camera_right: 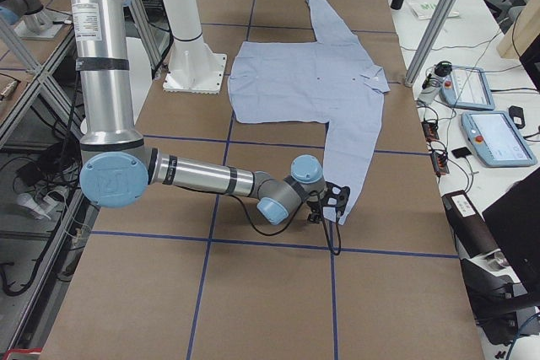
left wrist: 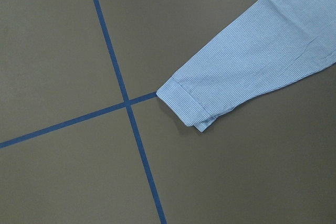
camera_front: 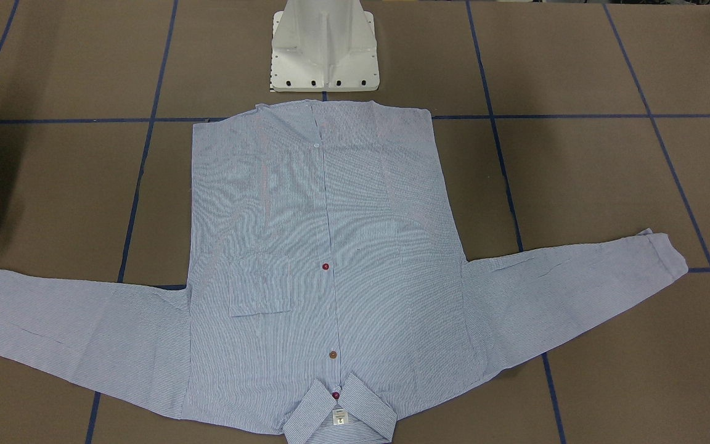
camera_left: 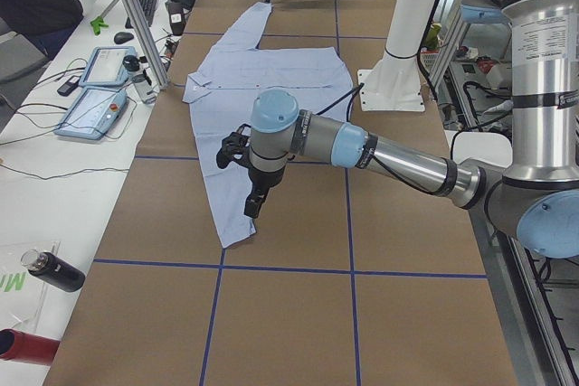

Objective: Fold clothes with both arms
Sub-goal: 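Close the right gripper on the sleeve cuff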

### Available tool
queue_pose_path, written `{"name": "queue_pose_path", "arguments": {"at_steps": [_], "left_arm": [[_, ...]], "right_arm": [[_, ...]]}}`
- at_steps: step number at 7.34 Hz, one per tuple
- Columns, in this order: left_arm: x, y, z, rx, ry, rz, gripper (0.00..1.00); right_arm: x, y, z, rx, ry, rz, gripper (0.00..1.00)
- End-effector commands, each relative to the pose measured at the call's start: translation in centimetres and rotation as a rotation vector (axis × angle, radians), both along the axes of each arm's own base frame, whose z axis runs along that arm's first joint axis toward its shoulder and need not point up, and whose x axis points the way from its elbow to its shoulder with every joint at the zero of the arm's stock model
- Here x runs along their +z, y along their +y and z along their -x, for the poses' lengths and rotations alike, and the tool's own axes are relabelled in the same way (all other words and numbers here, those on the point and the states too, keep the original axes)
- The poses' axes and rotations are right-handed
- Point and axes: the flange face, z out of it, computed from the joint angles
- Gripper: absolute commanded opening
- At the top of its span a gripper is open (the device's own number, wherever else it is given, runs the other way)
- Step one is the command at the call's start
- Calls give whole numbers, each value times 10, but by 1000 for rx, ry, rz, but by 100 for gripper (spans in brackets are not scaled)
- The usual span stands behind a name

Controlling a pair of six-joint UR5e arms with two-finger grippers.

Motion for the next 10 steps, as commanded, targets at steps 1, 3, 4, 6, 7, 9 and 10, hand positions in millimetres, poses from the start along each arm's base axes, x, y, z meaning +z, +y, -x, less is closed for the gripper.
{"name": "queue_pose_path", "arguments": {"at_steps": [1,3,4,6,7,9,10], "left_arm": [[0,0,1,-1,0,0,100],[0,0,1,-1,0,0,100],[1,0,0,0,0,1,100],[1,0,0,1,0,0,100],[0,0,0,1,0,-1,100],[0,0,0,1,0,-1,100],[0,0,1,0,0,-1,100]], "right_arm": [[6,12,5,18,-20,29,61],[5,9,8,27,-12,27,52],[5,8,9,40,5,16,52],[5,6,10,47,13,11,52],[6,7,10,45,13,12,52],[6,8,12,41,14,12,52],[5,7,14,40,14,10,50]]}}
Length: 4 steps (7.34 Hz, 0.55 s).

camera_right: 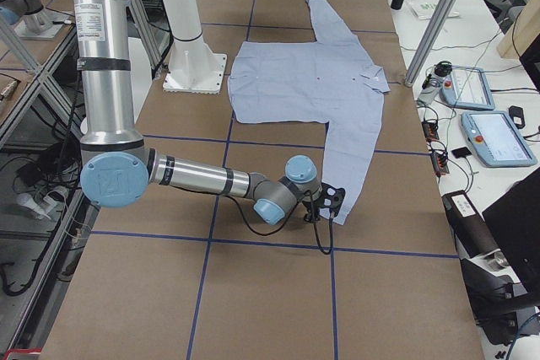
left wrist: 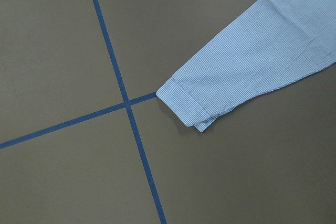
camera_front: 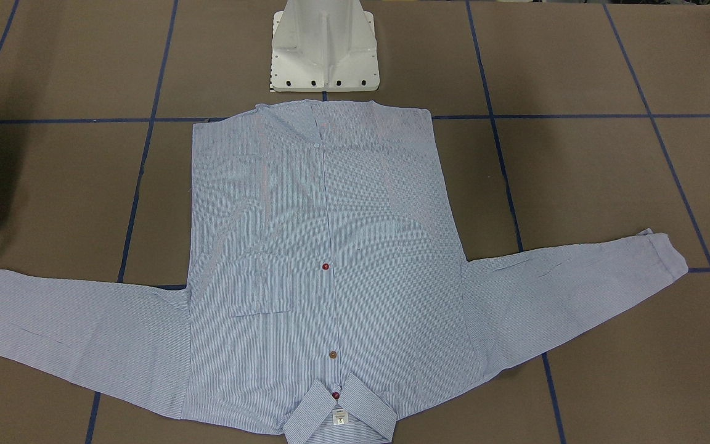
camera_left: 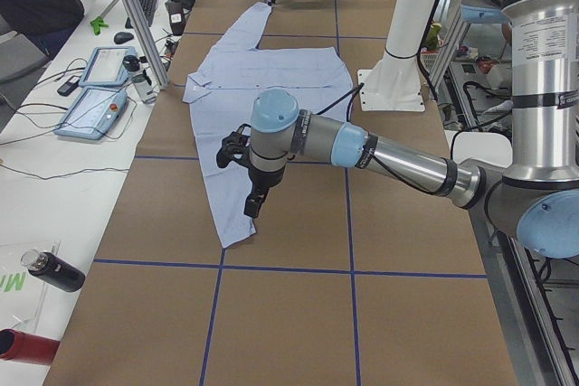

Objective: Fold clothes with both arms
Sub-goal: 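Close the right gripper on the sleeve cuff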

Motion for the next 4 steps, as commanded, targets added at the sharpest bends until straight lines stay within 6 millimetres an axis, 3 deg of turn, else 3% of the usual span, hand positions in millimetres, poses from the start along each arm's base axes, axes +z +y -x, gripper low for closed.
{"name": "queue_pose_path", "arguments": {"at_steps": [1,2,3,4], "left_arm": [[0,0,1,-1,0,-2,100],[-1,0,1,-1,0,-5,100],[0,0,0,0,0,-3,100],[-1,0,1,-1,0,-5,100]], "right_arm": [[1,0,2,2,8,-3,46],[1,0,4,5,17,-8,45],[1,1,7,4,22,-11,36],[1,1,7,6,23,-10,17]]}}
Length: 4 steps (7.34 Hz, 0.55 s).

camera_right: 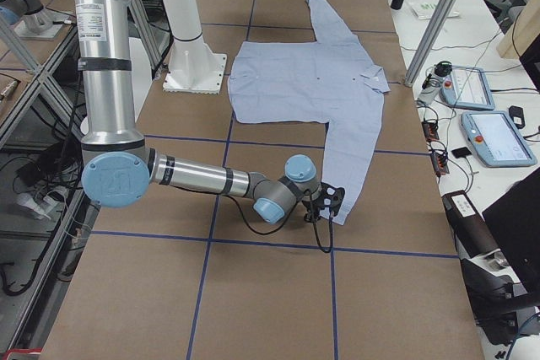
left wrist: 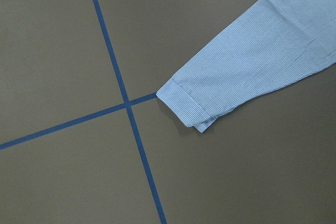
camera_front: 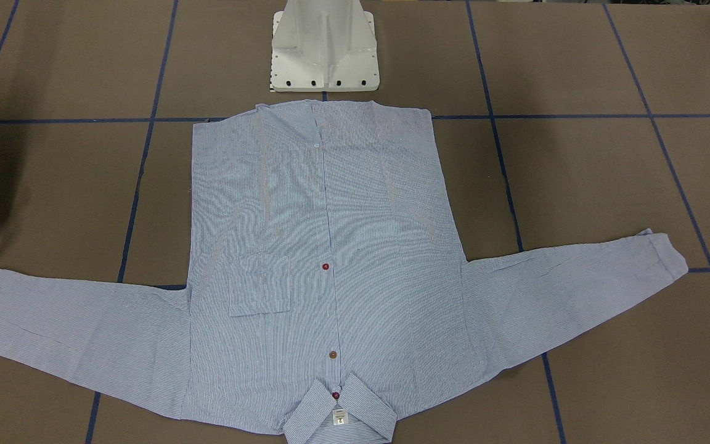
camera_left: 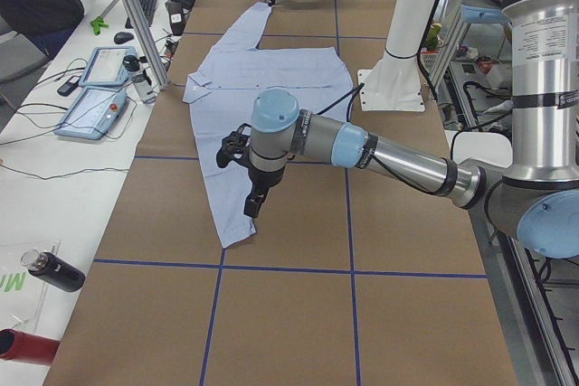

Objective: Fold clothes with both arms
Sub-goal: 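Close the right gripper on the sleeve cuff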

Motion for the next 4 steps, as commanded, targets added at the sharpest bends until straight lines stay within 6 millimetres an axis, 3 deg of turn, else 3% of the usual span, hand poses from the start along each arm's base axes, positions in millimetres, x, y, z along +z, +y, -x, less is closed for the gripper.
{"name": "queue_pose_path", "arguments": {"at_steps": [1,4], "left_arm": [[0,0,0,-1,0,-1,100],[0,0,0,-1,0,-1,100]], "right_arm": [[-4,-1,2,4,-1,-6,0],[-31,-5,4,-8,-32,-37,0]]}}
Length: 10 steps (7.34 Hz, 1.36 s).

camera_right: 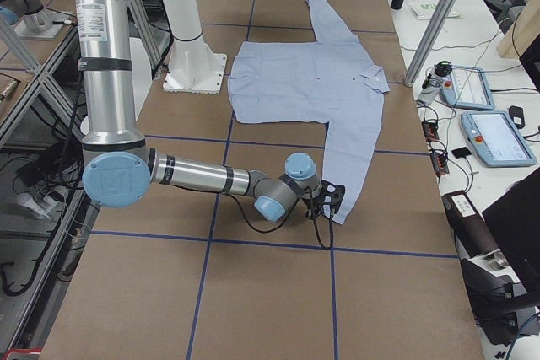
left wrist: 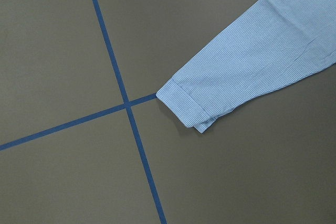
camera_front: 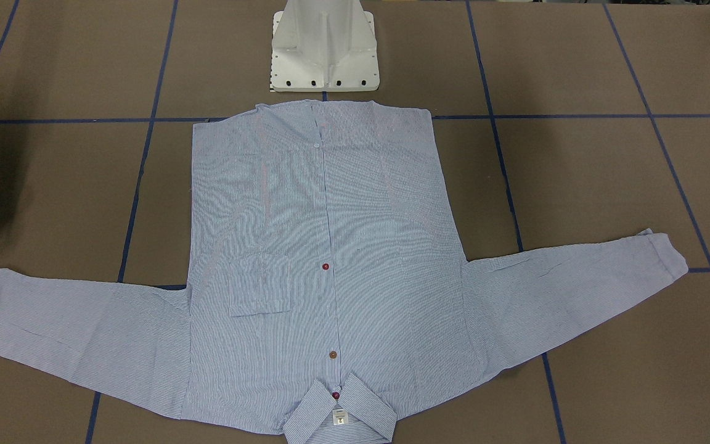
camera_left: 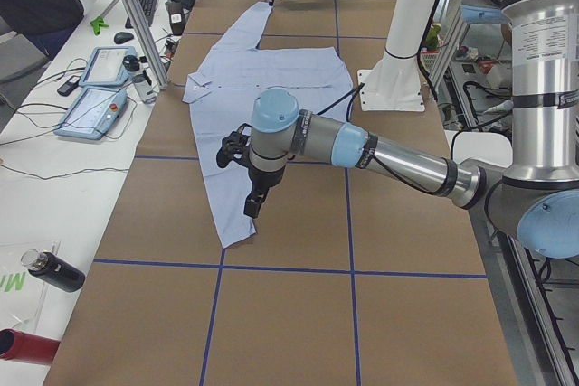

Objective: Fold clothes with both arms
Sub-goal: 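Close the right gripper on the sleeve cuff, then lift the cuff with the right gripper and fold the sleeve across the shirt chest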

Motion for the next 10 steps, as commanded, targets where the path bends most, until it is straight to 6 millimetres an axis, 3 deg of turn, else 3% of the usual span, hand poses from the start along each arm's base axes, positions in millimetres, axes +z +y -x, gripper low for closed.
{"name": "queue_pose_path", "arguments": {"at_steps": [1,2,5,7,10], "left_arm": [[0,0,0,0,0,0,100],[0,0,0,0,0,0,100],[-1,-1,0,-2,1,0,100],[-2,-2,-1,-2,1,-2,100],[-1,-2,-1,-2,1,0,100]], "right_arm": [[-33,-4,4,-27,-50,-31,0],[-74,-21,-4,-25,-84,-27,0],[-267,-68,18,-10,-71,-43,0],[-351,-71,82,-1,-30,-189,0],[-485,-60,189,73,-26,-201,0]]}}
